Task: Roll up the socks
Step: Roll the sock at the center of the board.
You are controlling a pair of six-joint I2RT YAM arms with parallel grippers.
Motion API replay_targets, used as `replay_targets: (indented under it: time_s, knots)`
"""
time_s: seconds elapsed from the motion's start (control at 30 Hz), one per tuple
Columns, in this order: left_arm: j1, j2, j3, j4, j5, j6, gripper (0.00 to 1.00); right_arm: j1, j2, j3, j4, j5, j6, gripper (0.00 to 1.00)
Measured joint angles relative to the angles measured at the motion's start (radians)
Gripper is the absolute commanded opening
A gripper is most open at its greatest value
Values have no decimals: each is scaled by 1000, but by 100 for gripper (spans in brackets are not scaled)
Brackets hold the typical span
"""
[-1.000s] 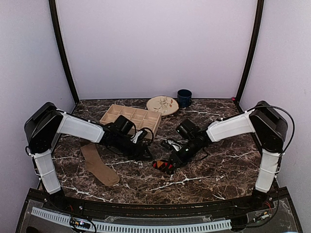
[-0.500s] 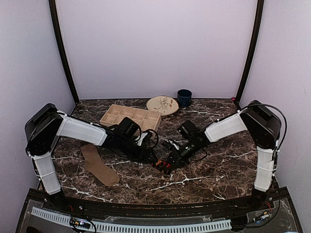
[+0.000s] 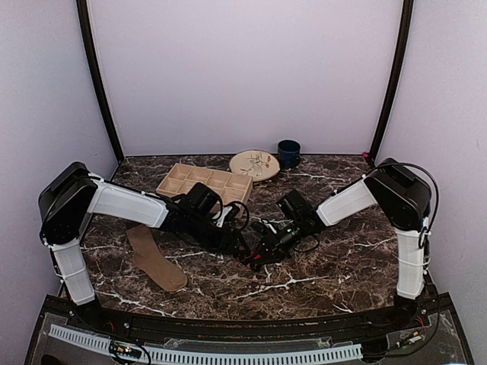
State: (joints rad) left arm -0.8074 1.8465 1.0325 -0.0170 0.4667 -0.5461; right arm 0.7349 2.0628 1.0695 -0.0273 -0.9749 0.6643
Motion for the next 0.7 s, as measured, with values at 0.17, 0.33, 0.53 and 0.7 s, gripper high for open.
replay_targets:
  time_s: [0.17, 0.33, 0.53, 0.7]
  knots:
    - [-4, 2, 2, -3, 9, 4, 71, -6, 10, 0, 25, -16, 25, 7]
    - [-5, 23, 15, 0, 23, 11, 67, -13, 19, 0, 47, -32, 47, 7]
    - [-5, 53, 32, 0, 36, 14, 63, -20, 31, 0, 64, -55, 61, 7]
    - [-4, 72, 48, 5, 47, 15, 56, -24, 34, 0, 66, -62, 68, 7]
